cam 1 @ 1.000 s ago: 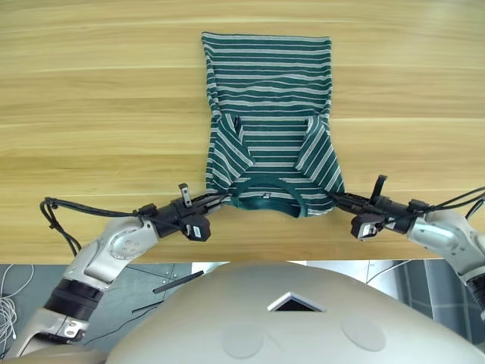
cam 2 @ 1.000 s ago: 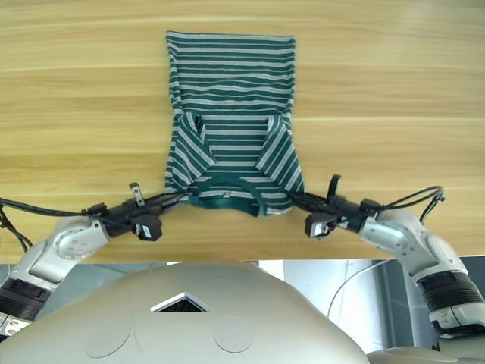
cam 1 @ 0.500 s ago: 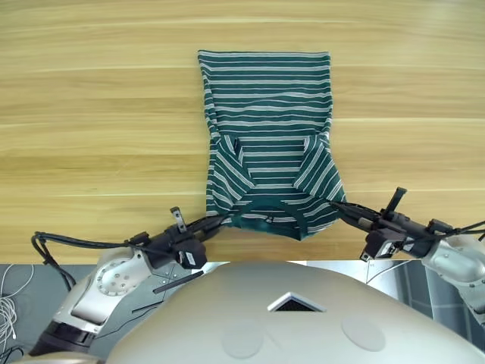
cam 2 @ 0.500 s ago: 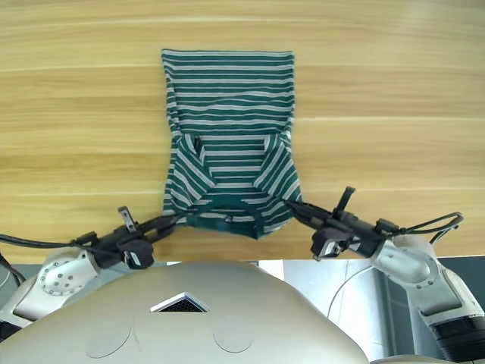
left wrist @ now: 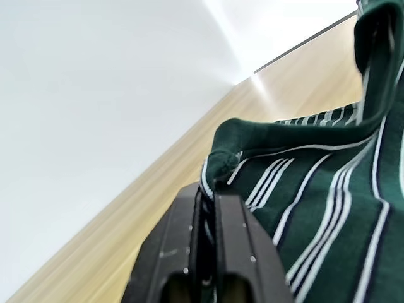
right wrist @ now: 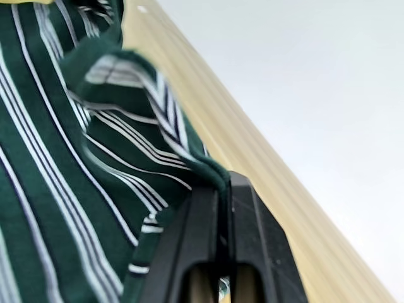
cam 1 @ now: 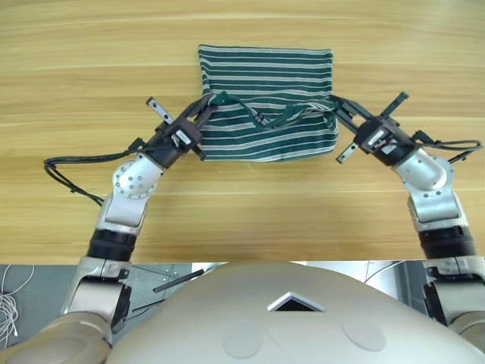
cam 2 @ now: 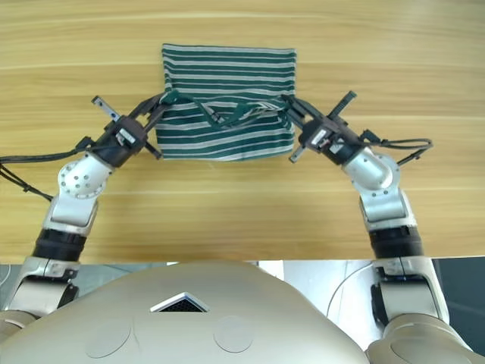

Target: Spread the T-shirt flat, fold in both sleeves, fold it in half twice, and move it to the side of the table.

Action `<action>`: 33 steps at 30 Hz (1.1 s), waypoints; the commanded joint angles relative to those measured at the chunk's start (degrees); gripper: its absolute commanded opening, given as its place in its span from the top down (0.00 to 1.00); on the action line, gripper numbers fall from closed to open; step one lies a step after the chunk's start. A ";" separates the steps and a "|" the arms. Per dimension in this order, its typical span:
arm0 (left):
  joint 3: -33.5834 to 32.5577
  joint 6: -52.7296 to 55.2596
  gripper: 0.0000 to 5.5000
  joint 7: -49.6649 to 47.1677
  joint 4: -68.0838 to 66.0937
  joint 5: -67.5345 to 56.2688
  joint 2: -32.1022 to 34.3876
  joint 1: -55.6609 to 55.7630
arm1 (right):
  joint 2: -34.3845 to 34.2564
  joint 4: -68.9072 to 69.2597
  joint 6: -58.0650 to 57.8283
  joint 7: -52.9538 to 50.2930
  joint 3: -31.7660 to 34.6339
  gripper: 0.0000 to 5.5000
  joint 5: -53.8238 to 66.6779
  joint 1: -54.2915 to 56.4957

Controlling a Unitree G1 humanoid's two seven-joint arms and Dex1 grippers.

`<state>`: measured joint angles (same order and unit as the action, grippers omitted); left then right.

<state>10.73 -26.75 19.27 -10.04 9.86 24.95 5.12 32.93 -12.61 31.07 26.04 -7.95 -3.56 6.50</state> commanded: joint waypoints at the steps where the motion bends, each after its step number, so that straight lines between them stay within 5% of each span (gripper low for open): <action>1: -0.02 -1.20 0.98 -1.86 -9.38 1.73 -2.63 10.10 | -3.08 -10.06 -1.10 -3.24 0.42 1.00 -3.16 8.97; 17: 1.38 -5.47 0.98 -12.23 -56.99 7.99 -10.77 36.16 | -13.23 -51.72 0.03 -20.18 -4.25 1.00 -16.01 32.90; 28: -1.16 -0.81 0.64 -15.19 -63.55 6.85 -11.95 41.13 | -17.00 -59.60 -4.12 -28.00 -5.21 0.60 -18.74 38.27; 33: -0.12 2.03 0.49 -23.74 -64.79 9.83 -9.67 44.54 | -18.08 -58.95 -3.74 -31.55 -5.75 0.43 -19.21 39.23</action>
<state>9.98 -26.43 -0.66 -74.08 18.00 13.43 47.35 15.46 -72.31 26.57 -3.81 -13.40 -21.96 43.58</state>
